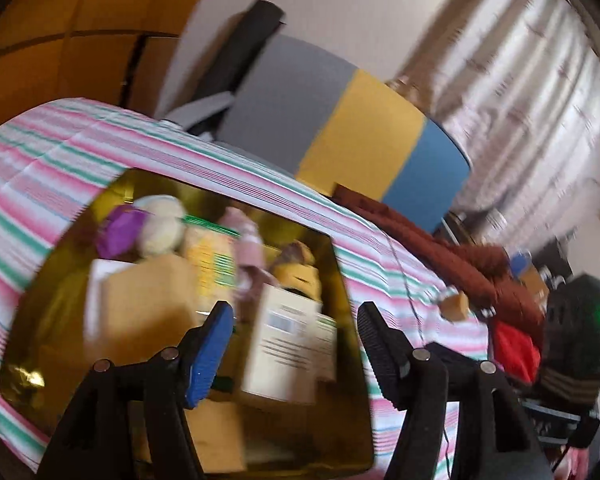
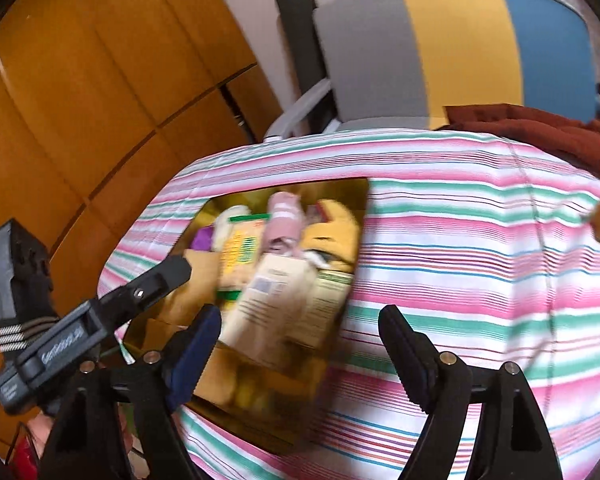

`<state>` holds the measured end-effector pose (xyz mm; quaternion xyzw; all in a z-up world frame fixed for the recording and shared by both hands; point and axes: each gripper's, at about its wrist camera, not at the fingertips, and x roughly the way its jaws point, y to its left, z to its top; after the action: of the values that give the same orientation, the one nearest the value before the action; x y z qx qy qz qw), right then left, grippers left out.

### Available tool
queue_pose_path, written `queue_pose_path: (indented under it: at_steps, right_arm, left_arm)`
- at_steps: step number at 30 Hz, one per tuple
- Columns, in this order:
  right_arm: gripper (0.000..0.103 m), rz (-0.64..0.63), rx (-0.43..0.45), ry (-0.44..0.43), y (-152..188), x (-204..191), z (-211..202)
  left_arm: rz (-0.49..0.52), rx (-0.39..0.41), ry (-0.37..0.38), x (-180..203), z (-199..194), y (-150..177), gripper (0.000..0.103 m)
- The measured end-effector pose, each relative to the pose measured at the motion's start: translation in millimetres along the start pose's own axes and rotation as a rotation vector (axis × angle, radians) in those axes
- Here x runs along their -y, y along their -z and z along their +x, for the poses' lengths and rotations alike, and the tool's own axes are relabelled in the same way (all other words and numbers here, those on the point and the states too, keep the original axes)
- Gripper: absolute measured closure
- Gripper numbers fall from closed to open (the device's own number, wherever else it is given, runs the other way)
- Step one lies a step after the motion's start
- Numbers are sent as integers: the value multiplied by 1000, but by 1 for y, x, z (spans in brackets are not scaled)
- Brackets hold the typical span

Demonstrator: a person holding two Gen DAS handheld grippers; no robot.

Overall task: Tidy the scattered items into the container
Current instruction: 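Move both tools back toward the last sponge cake and purple pack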

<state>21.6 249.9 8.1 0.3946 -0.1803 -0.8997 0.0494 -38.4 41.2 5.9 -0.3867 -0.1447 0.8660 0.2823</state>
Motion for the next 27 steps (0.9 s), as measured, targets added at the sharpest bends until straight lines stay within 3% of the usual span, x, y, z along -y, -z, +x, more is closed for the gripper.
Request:
queue_pose_path:
  at_steps: [7,14,23,27]
  right_arm:
    - [21,99,16,84,8,59,-30]
    - [21,246,51,216,10,145,-77]
    - [21,395,118,500,-3,272,-151]
    - [21,486,56,645,-3,339,-165]
  left_arm:
    - [95,-93,64,53,21,21,37]
    - [171,-166,119,92,36,41,37]
    - [265,-251,166,143,56,64,37]
    - [296,-284,170,158,64,74,37]
